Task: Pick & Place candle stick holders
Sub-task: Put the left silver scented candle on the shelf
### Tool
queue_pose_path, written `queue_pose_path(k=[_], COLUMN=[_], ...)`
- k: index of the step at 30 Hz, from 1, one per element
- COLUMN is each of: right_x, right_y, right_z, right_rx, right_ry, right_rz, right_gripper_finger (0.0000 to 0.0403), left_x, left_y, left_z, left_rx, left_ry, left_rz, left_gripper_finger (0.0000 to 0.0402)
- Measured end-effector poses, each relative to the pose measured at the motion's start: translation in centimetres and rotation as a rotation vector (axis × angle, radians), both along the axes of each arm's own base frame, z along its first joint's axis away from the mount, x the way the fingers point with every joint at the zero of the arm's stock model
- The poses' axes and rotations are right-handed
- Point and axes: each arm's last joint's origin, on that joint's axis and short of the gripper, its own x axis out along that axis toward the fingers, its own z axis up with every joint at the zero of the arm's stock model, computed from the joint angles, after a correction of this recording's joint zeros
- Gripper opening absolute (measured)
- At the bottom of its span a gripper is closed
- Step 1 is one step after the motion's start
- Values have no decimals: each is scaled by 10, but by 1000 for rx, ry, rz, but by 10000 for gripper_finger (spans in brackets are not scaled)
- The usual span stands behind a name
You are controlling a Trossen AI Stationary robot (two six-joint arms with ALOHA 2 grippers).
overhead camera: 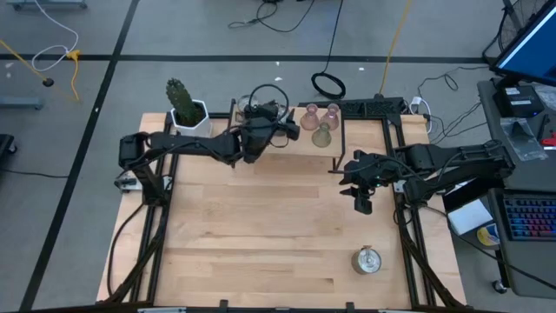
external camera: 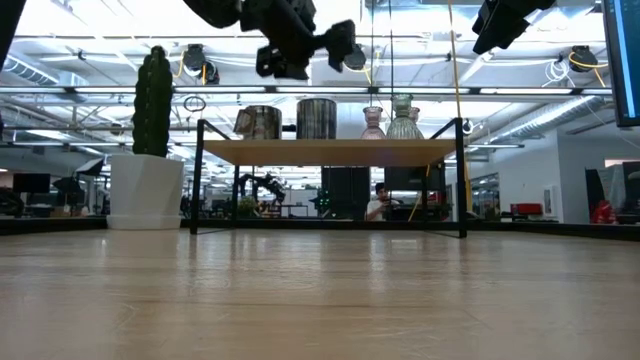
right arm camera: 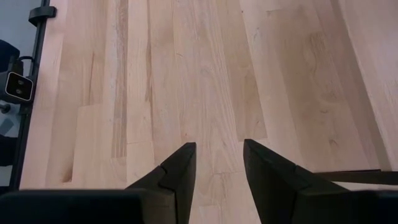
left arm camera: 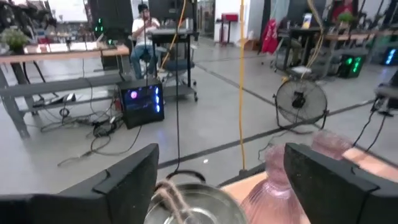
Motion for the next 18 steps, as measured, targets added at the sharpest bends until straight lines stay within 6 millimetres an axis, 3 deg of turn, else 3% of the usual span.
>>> queue_pose_path(k=[7, 13, 18], right_x=[0, 0, 0], right_y=[0, 0, 0], right_z=[0, -1, 0], right_rx=[-1, -1, -3], right_ry=[6, 8, 1], right_rz=[1, 1, 4], right_gripper_finger=[125, 125, 125], left_x=[-6, -2, 3], left_y=[-30, -62, -70], left_z=[16, 8, -1], left_rx=[25, -26, -81], left_ry=[19, 51, 24], left_rz=[-50, -145, -192], left_gripper_finger=[297, 245, 202])
